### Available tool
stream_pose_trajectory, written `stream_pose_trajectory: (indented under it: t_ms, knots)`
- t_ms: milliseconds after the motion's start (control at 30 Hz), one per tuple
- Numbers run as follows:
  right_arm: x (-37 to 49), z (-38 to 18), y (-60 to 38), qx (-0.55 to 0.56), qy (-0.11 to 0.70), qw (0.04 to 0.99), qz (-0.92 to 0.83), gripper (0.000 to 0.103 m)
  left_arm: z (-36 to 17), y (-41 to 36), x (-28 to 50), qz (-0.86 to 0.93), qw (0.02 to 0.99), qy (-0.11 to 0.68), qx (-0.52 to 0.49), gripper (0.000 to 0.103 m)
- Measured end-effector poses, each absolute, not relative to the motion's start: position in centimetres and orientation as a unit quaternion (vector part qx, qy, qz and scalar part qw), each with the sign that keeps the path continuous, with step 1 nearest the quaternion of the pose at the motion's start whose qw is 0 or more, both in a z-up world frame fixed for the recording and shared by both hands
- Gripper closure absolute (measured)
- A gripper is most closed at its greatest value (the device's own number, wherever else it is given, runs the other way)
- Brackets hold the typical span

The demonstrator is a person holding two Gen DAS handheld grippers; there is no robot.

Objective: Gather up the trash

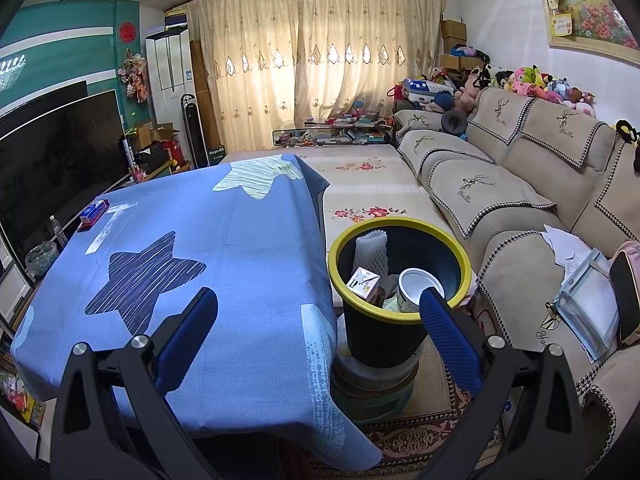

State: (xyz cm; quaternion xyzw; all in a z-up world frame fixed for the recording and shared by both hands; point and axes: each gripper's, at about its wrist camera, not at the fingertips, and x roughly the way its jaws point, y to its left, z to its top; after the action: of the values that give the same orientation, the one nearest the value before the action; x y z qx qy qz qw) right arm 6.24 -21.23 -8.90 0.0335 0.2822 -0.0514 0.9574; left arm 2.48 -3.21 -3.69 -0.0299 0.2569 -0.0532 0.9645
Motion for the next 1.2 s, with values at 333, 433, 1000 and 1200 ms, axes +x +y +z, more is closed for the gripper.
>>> stream_pose_trajectory:
  t_ms: [333,433,1000,1200]
  knots:
    - [6.28,-9.19,-21.27,0.035,0.283,0.957,-0.052,0.007,-4.05,-3.20,2.61,-0.055,0.964,0.258,-0.030,0.005]
    - [6.28,-9.20,-21.28,0.035,0.283,0.957,-0.052,0.007,-4.05,-3.22,2.61,-0.054,0.964,0.258,-0.030,0.005]
    - [6.33,-9.39,-21.26,0.037,0.285,0.956,-0.052,0.007,-4.31,-3.22,2.52,-0.056,0.963,0.260,-0.030,0.005]
    - [6.34,-9.41,-21.26,0.037,0.286,0.956,-0.052,0.007,-4.44,-3.20,2.56,-0.057,0.963,0.260,-0.029,0.005]
